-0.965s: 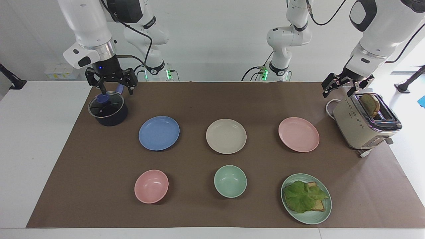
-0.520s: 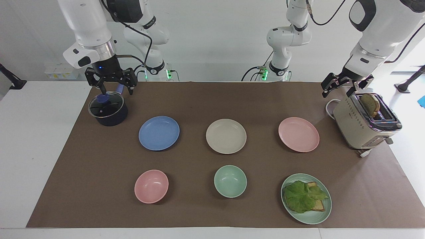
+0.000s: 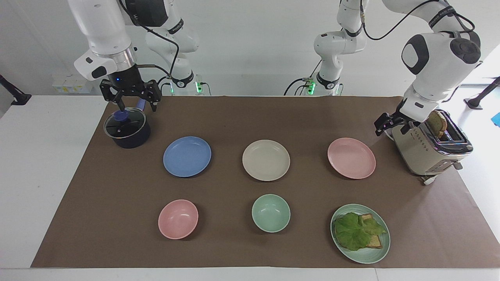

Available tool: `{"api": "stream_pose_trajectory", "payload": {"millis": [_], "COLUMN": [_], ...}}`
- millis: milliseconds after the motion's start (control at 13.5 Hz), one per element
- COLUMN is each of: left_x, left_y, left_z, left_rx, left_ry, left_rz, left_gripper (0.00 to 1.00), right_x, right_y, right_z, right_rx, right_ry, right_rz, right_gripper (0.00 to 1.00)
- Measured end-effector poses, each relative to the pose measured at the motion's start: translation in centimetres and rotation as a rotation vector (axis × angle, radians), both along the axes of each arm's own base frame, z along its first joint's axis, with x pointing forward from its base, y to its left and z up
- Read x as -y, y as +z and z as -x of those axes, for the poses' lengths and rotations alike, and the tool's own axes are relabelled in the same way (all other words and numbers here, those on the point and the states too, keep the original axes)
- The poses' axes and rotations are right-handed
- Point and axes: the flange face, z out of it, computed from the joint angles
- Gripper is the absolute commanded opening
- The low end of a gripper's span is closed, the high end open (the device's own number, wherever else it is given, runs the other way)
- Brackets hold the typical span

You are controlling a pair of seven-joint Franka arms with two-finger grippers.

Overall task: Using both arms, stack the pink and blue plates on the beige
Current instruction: 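Reach the left gripper toward the rim of the pink plate, then grasp the pink plate rim with the left gripper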

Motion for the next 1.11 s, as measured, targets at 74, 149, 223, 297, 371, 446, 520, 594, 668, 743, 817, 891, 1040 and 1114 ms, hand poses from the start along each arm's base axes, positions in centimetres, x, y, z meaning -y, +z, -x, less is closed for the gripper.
{"api": "stream_pose_trajectory", "payload": {"millis": [74, 149, 223, 297, 371, 446, 520, 594, 668, 743, 817, 891, 1040, 1114], "left_x": [-0.5, -0.8, -1.2, -1.8, -2.3, -2.7, -3.1, -3.3, -3.5, -3.6, -3.6, -3.4, -2.7, -2.5], "left_y": [-1.4, -3.0, -5.0, -7.4, -9.5, -11.4, -13.0, -14.1, -14.9, -15.5, -16.1, -16.7, -17.9, -18.1], "left_z": [0.1, 0.2, 0.3, 0.4, 0.4, 0.6, 0.8, 1.0, 1.2, 1.5, 1.9, 2.4, 3.3, 3.5], "left_rx": [-0.007, -0.024, -0.045, -0.059, -0.066, -0.077, -0.094, -0.108, -0.122, -0.136, -0.150, -0.166, -0.197, -0.203], "left_ry": [0.009, 0.015, 0.022, 0.033, 0.043, 0.050, 0.058, 0.064, 0.071, 0.084, 0.106, 0.131, 0.170, 0.174], "left_rz": [0.001, 0.002, 0.004, 0.006, 0.008, 0.010, 0.012, 0.014, 0.016, 0.015, 0.014, 0.011, 0.006, 0.005], "left_gripper": [1.00, 1.00, 1.00, 1.00, 1.00, 1.00, 1.00, 1.00, 1.00, 1.00, 1.00, 1.00, 0.42, 0.09], "right_x": [0.0, 0.0, 0.0, 0.0, 0.0, 0.0, 0.0, 0.0, 0.0, 0.0, 0.0, 0.0, 0.0, 0.1], "right_y": [0.0, 0.0, 0.0, 0.0, 0.0, 0.0, 0.0, 0.0, 0.0, 0.0, 0.0, 0.0, 0.0, 0.0], "right_z": [0.0, 0.0, 0.0, 0.0, 0.0, 0.0, 0.0, 0.0, 0.0, 0.0, 0.0, 0.0, 0.0, 0.0], "right_rx": [0.000, 0.000, 0.000, 0.000, 0.000, 0.000, 0.000, 0.000, 0.000, 0.000, 0.000, 0.000, 0.000, 0.000], "right_ry": [0.000, 0.000, 0.000, 0.000, 0.000, 0.000, 0.000, 0.000, 0.000, 0.000, 0.000, 0.000, -0.001, -0.001], "right_rz": [0.000, 0.000, 0.000, 0.000, 0.000, 0.000, 0.000, 0.000, 0.000, 0.000, 0.000, 0.000, 0.000, 0.000], "right_gripper": [1.00, 1.00, 1.00, 1.00, 1.00, 1.00, 1.00, 1.00, 1.00, 1.00, 1.00, 1.00, 1.00, 1.00]}}
